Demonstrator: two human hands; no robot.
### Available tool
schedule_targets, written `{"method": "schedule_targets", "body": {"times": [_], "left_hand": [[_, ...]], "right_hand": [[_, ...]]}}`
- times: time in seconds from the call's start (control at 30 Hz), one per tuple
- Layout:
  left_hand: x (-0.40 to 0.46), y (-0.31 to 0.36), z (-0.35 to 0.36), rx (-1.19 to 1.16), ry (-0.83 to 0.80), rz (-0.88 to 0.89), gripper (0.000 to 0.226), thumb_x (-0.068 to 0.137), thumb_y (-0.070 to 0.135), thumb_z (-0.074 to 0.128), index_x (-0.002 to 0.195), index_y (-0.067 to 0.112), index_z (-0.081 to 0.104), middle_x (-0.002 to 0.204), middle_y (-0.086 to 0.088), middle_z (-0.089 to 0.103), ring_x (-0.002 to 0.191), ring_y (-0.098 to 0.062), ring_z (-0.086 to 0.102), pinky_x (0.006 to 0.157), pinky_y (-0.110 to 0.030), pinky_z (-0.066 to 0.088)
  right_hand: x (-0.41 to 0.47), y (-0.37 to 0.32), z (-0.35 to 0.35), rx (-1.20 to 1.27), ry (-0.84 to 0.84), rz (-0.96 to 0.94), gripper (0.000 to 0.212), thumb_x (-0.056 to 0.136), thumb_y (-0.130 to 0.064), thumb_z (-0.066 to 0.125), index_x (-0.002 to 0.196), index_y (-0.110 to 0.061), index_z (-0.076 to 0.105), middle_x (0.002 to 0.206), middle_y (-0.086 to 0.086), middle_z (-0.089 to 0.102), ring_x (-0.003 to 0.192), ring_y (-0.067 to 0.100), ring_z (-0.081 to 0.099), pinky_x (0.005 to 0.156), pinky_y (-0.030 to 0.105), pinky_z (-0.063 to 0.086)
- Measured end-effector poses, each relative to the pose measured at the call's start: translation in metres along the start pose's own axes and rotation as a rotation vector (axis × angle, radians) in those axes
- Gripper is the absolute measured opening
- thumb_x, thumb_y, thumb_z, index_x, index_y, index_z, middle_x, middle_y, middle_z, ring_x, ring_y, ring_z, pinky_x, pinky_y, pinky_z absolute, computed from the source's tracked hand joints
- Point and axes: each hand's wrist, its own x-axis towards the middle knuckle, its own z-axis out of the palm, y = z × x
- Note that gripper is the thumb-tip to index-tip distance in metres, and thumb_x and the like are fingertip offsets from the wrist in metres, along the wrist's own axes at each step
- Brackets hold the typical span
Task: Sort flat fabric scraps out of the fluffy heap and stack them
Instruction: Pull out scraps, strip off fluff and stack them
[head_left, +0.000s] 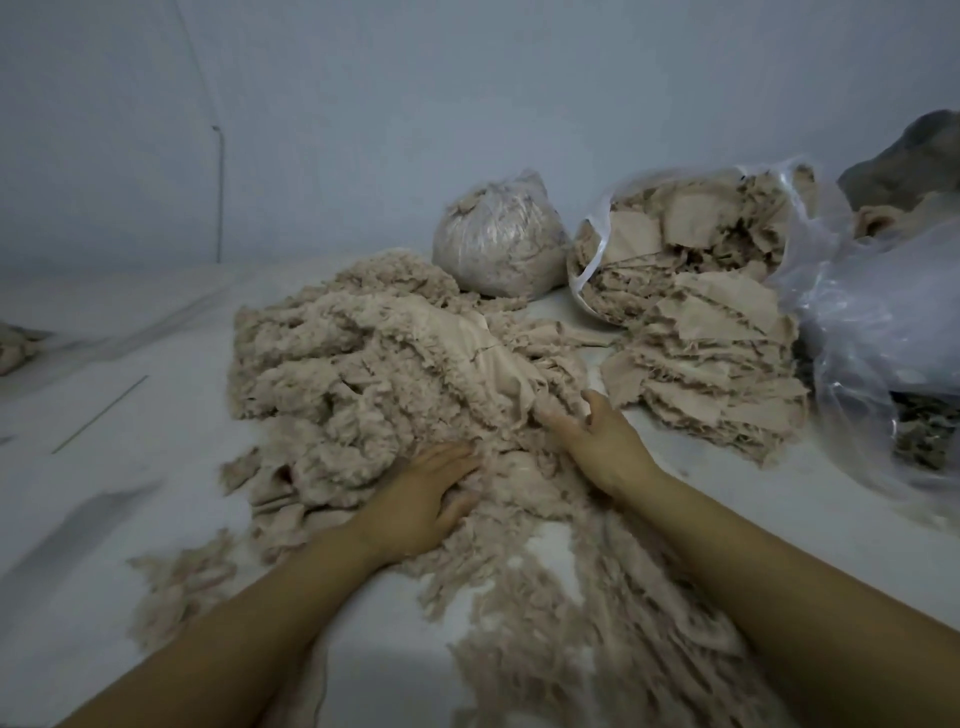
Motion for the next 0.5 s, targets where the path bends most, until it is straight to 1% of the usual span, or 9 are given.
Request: {"method": "schedule_targets", "body": {"times": [0.1, 0.2, 0.23, 0.27, 0.33, 0.37, 0.4, 0.43, 0.5], "left_hand": [[0.010, 0.001, 0.003, -0.043, -0.037, 0.023, 0.051, 0.096, 0.038, 0.047, 0.143, 0.019, 0.039, 0.153, 0.002, 0.030, 0.141, -0.010, 0.022, 0.112, -0.016, 0.009], [0.019, -0.002, 0.007, -0.091, -0.067, 0.063, 0.052, 0.095, 0.043, 0.047, 0.143, 0.024, 0.039, 0.151, 0.010, 0.030, 0.136, 0.002, 0.019, 0.109, -0.010, 0.007], [0.022, -0.004, 0.008, -0.120, -0.091, 0.071, 0.052, 0.095, 0.046, 0.046, 0.143, 0.027, 0.038, 0.150, 0.014, 0.028, 0.135, 0.005, 0.017, 0.108, -0.009, 0.007], [0.024, -0.006, 0.009, -0.149, -0.114, 0.075, 0.053, 0.095, 0.048, 0.045, 0.143, 0.029, 0.037, 0.149, 0.017, 0.027, 0.134, 0.008, 0.015, 0.109, -0.010, 0.007], [0.029, -0.010, 0.011, -0.192, -0.137, 0.081, 0.053, 0.095, 0.049, 0.045, 0.143, 0.030, 0.036, 0.148, 0.020, 0.024, 0.137, 0.008, 0.014, 0.111, -0.011, 0.009], [0.032, -0.013, 0.013, -0.215, -0.143, 0.079, 0.053, 0.095, 0.047, 0.046, 0.143, 0.030, 0.036, 0.148, 0.021, 0.023, 0.137, 0.007, 0.014, 0.110, -0.009, 0.009], [0.037, -0.015, 0.013, -0.238, -0.157, 0.066, 0.052, 0.095, 0.046, 0.046, 0.143, 0.030, 0.035, 0.148, 0.022, 0.022, 0.137, 0.007, 0.013, 0.108, -0.006, 0.008], [0.042, -0.016, 0.012, -0.256, -0.170, 0.049, 0.051, 0.095, 0.044, 0.046, 0.143, 0.029, 0.035, 0.146, 0.023, 0.022, 0.136, 0.008, 0.013, 0.105, -0.002, 0.007], [0.057, -0.019, 0.012, -0.262, -0.174, 0.023, 0.048, 0.096, 0.040, 0.047, 0.142, 0.026, 0.038, 0.144, 0.019, 0.025, 0.134, 0.005, 0.017, 0.105, -0.001, 0.008]], "right_hand": [[0.024, -0.004, 0.005, 0.301, 0.008, -0.008, 0.092, 0.079, -0.059, 0.065, 0.151, -0.030, 0.017, 0.154, -0.001, 0.031, 0.135, 0.022, 0.039, 0.107, 0.034, 0.037], [0.047, -0.007, 0.006, 0.515, -0.035, 0.029, 0.103, 0.069, -0.052, 0.079, 0.151, -0.033, 0.020, 0.149, -0.010, 0.031, 0.133, 0.018, 0.041, 0.108, 0.038, 0.040], [0.055, -0.008, 0.007, 0.500, -0.063, 0.049, 0.097, 0.070, -0.047, 0.080, 0.149, -0.030, 0.026, 0.143, -0.009, 0.037, 0.129, 0.018, 0.044, 0.105, 0.036, 0.042], [0.062, -0.009, 0.008, 0.448, -0.082, 0.047, 0.080, 0.074, -0.040, 0.080, 0.142, -0.026, 0.039, 0.133, -0.007, 0.045, 0.120, 0.017, 0.051, 0.098, 0.030, 0.047], [0.072, -0.015, 0.010, 0.324, -0.017, 0.020, 0.032, 0.085, -0.027, 0.072, 0.114, -0.017, 0.062, 0.105, 0.001, 0.061, 0.087, 0.016, 0.062, 0.072, 0.024, 0.051], [0.076, -0.019, 0.010, 0.327, 0.044, 0.000, 0.020, 0.090, -0.021, 0.066, 0.108, -0.014, 0.065, 0.098, 0.006, 0.064, 0.080, 0.017, 0.062, 0.068, 0.025, 0.052], [0.077, -0.025, 0.010, 0.384, 0.081, -0.030, 0.017, 0.092, -0.015, 0.061, 0.108, -0.012, 0.067, 0.098, 0.008, 0.067, 0.080, 0.017, 0.062, 0.069, 0.026, 0.053], [0.078, -0.030, 0.008, 0.450, 0.098, -0.084, 0.016, 0.093, -0.011, 0.059, 0.106, -0.013, 0.068, 0.097, 0.003, 0.068, 0.080, 0.012, 0.062, 0.069, 0.021, 0.052], [0.070, -0.043, 0.000, 0.518, 0.099, -0.251, 0.016, 0.092, -0.009, 0.059, 0.091, -0.022, 0.067, 0.080, -0.018, 0.067, 0.068, -0.007, 0.058, 0.060, 0.008, 0.046]]}}
